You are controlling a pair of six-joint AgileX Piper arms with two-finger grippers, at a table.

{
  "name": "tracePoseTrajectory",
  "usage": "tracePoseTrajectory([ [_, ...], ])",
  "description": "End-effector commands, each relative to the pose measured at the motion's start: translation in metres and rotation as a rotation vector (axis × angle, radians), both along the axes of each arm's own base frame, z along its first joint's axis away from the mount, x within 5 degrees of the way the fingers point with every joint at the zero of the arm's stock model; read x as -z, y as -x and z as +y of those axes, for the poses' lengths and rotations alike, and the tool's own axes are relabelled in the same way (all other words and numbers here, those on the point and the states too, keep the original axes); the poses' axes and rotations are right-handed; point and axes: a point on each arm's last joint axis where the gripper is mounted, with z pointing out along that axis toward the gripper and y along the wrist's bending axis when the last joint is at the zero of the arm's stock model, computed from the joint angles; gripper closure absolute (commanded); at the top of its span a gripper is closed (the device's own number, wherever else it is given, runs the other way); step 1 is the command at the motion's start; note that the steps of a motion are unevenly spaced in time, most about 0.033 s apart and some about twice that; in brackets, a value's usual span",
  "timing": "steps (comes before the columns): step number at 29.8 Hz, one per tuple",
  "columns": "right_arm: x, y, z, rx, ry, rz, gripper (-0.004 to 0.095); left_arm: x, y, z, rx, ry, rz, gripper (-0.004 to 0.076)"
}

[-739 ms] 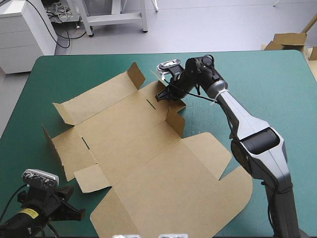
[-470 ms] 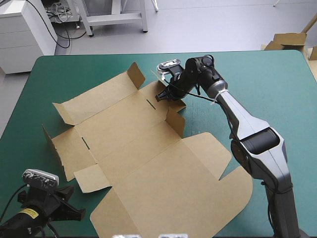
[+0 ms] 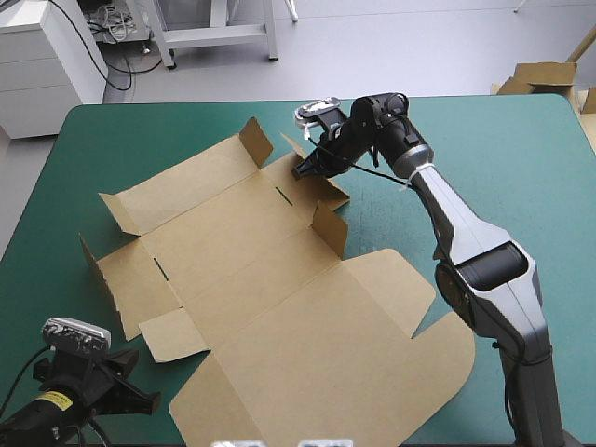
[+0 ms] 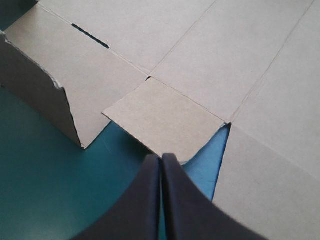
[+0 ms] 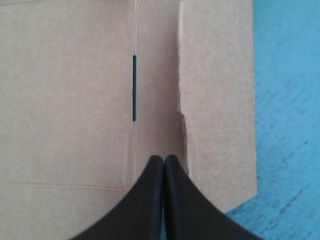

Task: Fold the box

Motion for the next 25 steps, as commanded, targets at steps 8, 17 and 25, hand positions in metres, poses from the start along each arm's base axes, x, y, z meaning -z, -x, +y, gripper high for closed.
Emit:
tracePoseTrajectory([
  [8, -0.098, 0.032, -0.026, 0.062, -0.040, -0.247, 0.0929, -0.012, -0.004, -0.001, -0.006, 0.022, -0.069, 0.0731],
  [17, -0.141, 0.072, -0.064, 0.108, -0.058, -0.294, 0.0929, -0.012, -0.004, -0.002, 0.003, 0.023, -0.068, 0.0731],
  [25, -0.146, 0.117, -0.096, 0.109, 0.003, -0.275, 0.0930, -0.012, -0.004, -0.002, 0.002, 0.025, -0.067, 0.0731],
])
